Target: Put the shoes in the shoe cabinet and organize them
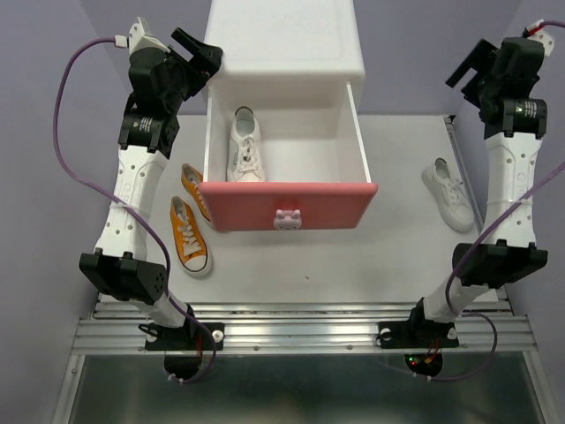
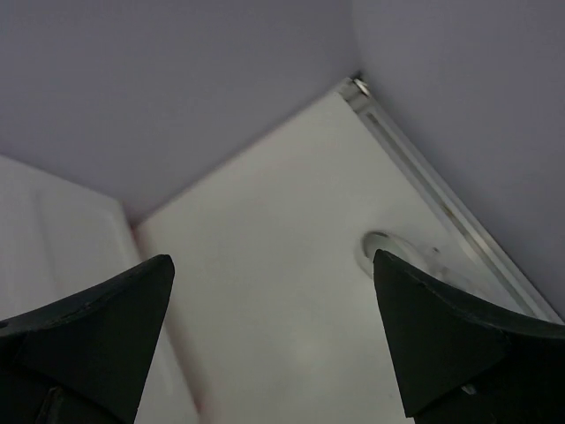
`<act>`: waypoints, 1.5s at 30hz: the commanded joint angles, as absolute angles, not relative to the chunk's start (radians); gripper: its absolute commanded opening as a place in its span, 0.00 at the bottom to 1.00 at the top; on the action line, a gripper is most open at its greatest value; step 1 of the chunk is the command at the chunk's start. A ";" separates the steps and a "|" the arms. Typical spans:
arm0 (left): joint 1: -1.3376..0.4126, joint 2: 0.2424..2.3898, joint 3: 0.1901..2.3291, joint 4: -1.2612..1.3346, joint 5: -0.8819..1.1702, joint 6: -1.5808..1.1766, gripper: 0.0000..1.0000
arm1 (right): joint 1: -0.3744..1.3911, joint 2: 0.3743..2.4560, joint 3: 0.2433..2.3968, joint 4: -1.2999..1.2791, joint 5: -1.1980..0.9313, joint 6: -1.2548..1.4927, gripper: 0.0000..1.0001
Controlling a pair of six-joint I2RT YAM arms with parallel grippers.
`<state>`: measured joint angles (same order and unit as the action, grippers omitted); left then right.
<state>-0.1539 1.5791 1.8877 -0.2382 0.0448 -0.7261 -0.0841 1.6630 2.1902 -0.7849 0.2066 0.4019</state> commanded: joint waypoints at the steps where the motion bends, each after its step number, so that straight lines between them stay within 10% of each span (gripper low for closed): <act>1: -0.109 1.631 1.802 -0.666 -0.023 -0.581 0.94 | -0.150 1.686 2.099 -1.041 0.256 0.226 1.00; 35: -0.107 1.560 1.684 -0.670 -0.087 -0.577 0.94 | -0.207 2.045 1.724 -0.756 0.377 -0.157 1.00; 45: -0.100 1.554 1.669 -0.670 -0.086 -0.574 0.94 | -0.225 2.100 1.781 -0.752 0.307 -0.126 0.76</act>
